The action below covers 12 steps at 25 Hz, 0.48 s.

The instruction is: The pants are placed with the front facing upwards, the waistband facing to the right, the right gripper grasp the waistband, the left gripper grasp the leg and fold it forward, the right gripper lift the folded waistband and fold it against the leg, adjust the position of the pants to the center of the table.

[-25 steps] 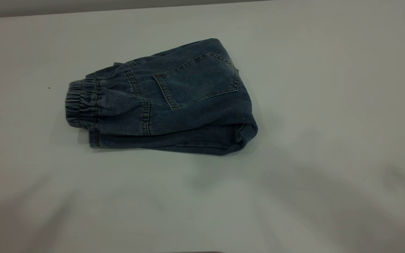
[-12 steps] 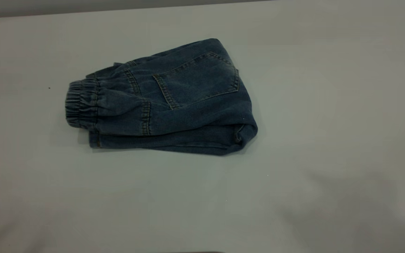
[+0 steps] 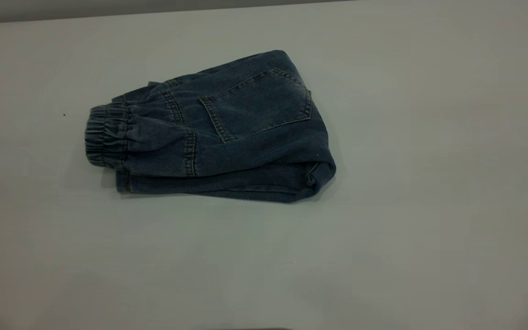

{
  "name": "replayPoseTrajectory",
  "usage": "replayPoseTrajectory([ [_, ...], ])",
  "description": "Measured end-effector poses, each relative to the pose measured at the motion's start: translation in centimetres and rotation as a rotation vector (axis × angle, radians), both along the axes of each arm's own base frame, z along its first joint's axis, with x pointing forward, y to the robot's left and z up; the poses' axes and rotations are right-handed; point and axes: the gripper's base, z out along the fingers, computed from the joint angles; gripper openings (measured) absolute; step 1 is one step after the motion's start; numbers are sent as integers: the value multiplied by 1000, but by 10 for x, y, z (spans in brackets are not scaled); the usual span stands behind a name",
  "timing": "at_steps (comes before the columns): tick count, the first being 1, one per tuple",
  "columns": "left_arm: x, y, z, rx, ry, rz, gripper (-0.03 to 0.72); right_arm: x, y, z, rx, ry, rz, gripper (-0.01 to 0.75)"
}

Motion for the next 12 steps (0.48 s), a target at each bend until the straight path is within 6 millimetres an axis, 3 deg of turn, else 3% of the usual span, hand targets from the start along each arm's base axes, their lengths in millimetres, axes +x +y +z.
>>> replayPoseTrajectory([
  [3,-11,4,-27,17,45,1,389,-18,-17,-27,27,-22,-8,383],
  [7,-27,10,-47,7,22,3,389,-39,-38,-46,102,-97,-11,383],
  [12,-44,17,-54,-34,-82,7,389,-59,-58,-58,187,-189,-12,383],
])
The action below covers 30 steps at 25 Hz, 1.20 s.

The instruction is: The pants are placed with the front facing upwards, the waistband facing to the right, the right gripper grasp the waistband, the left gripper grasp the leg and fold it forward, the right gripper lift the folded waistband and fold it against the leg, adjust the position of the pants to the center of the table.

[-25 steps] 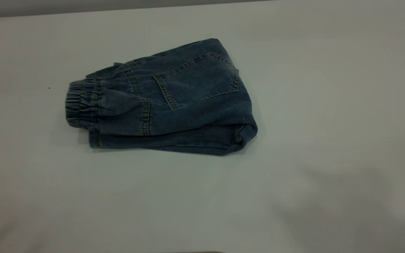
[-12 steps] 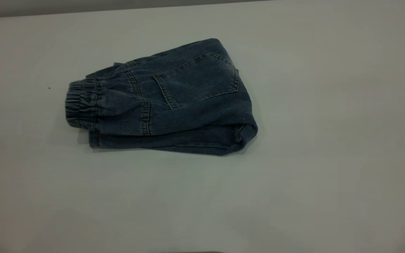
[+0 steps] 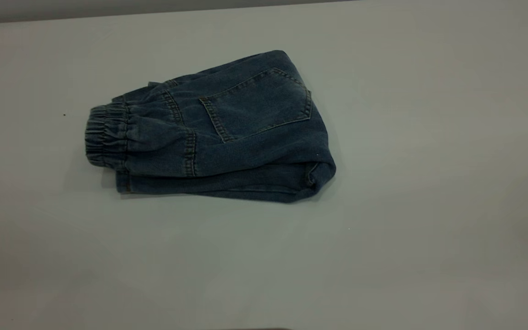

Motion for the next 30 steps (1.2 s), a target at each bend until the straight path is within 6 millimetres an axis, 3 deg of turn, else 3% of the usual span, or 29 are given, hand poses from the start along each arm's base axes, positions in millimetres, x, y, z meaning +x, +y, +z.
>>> replayPoseTrajectory([
  [8,-18,10,5,-64,-125,50,389,-13,-13,0,71,-77,1,383],
  [30,-18,15,4,-39,-141,105,389,-14,-13,0,73,-76,-3,379],
])
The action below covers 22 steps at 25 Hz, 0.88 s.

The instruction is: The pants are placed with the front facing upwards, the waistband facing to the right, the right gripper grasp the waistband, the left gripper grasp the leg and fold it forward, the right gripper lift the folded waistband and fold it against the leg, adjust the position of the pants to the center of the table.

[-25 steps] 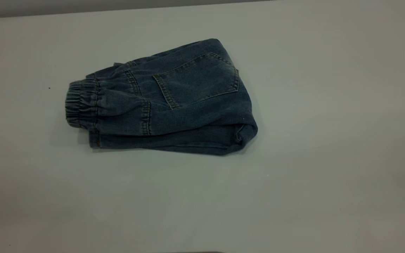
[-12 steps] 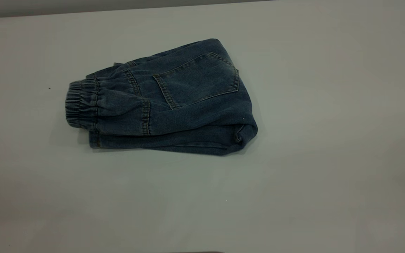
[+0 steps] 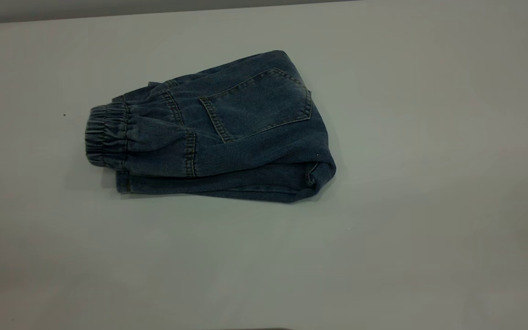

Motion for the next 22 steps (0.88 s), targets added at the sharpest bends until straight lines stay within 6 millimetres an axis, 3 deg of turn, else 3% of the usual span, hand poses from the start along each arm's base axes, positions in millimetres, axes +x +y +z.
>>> replayPoseTrajectory([
  [3,0,0,0,0,-1,18,389,1,0,0,6,5,-94,379],
  [11,-8,7,1,-15,-62,273,389,5,-7,0,14,-5,-565,379],
  [18,-24,8,1,-35,-174,343,389,-17,-11,0,76,-140,-644,379],
  [22,-29,8,1,-41,-201,343,389,-18,-11,0,77,-143,-644,379],
])
